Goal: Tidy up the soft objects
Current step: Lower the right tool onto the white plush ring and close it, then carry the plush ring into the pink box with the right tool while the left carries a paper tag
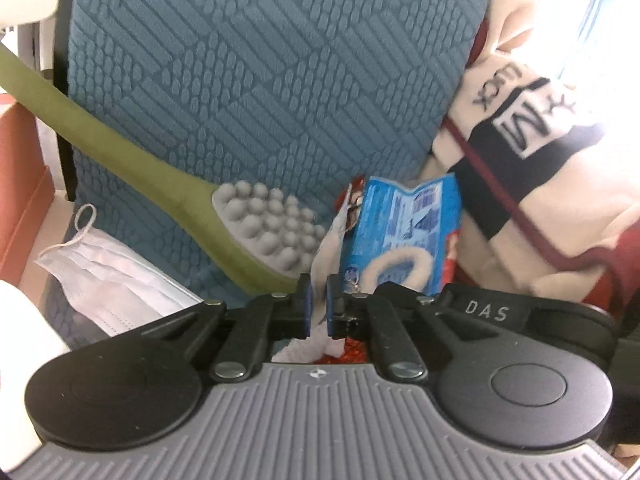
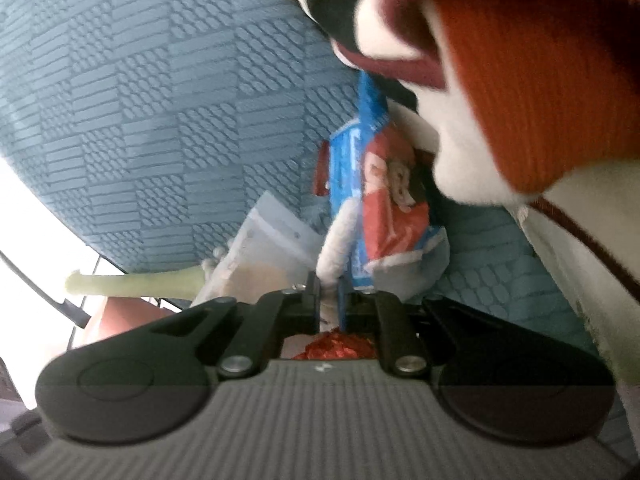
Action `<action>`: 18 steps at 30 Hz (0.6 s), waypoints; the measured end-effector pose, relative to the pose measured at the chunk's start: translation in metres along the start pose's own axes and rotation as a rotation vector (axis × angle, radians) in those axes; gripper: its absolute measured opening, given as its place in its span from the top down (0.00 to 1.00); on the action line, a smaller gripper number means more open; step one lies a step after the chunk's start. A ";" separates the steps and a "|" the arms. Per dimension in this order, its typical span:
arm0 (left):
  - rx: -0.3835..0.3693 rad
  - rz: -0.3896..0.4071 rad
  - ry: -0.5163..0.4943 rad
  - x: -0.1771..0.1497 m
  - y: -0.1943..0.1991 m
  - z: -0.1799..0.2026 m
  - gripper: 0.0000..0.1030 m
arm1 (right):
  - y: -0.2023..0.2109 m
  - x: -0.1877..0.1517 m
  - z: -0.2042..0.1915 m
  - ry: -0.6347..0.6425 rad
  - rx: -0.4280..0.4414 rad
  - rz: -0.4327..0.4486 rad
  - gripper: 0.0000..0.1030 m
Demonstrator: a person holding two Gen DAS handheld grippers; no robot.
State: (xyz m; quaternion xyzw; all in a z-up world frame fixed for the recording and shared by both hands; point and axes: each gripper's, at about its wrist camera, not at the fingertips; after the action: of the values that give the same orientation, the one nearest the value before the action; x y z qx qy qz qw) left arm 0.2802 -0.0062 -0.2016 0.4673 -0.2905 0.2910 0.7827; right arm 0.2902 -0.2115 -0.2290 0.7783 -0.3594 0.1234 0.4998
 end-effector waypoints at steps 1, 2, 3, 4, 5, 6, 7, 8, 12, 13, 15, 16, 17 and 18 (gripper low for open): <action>0.000 0.011 0.005 0.000 0.004 0.002 0.92 | 0.003 0.000 0.000 0.006 0.002 0.005 0.88; 0.000 0.020 0.007 0.001 0.007 0.004 0.92 | 0.006 0.001 0.001 0.011 0.002 0.007 0.88; -0.001 0.028 0.011 0.001 0.011 0.006 0.92 | 0.008 0.001 0.001 0.015 0.000 0.007 0.88; -0.003 0.034 0.017 0.001 0.015 0.008 0.92 | 0.010 0.001 0.001 0.017 0.001 0.007 0.88; -0.005 0.039 0.020 0.001 0.019 0.010 0.92 | 0.013 0.000 0.001 0.022 0.001 0.009 0.88; -0.004 0.044 0.020 0.001 0.023 0.012 0.92 | 0.017 0.001 0.004 0.027 0.002 0.012 0.88; 0.000 0.051 0.020 0.000 0.027 0.015 0.92 | 0.019 0.000 0.002 0.036 0.005 0.018 0.88; 0.001 0.058 0.021 0.000 0.032 0.017 0.92 | 0.021 0.000 0.001 0.048 0.006 0.026 0.88; -0.002 0.077 0.028 -0.003 0.049 0.022 0.92 | 0.031 0.000 -0.007 0.100 0.007 0.069 0.89; 0.000 0.084 0.025 -0.003 0.054 0.024 0.92 | 0.034 0.000 -0.009 0.109 0.008 0.081 0.89; 0.004 0.094 0.026 -0.005 0.063 0.026 0.92 | 0.038 -0.001 -0.012 0.129 0.008 0.105 0.89; 0.001 0.097 0.029 -0.006 0.068 0.026 0.92 | 0.040 -0.002 -0.013 0.137 0.004 0.107 0.89; 0.001 0.099 0.029 -0.007 0.072 0.027 0.92 | 0.040 -0.003 -0.013 0.141 -0.002 0.103 0.89; 0.001 0.099 0.027 -0.008 0.076 0.027 0.92 | 0.041 -0.005 -0.014 0.142 -0.006 0.097 0.89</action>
State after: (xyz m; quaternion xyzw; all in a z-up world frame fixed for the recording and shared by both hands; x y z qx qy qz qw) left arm 0.2152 -0.0025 -0.1539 0.4490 -0.3024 0.3357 0.7709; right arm 0.2616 -0.2072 -0.1970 0.7478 -0.3605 0.2013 0.5199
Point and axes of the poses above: each gripper's, at about its wrist camera, not at the fingertips, and y roughly against the way its jaws point, z to its right, x to its top, and after that the axes turned 13 degrees about -x, right-handed
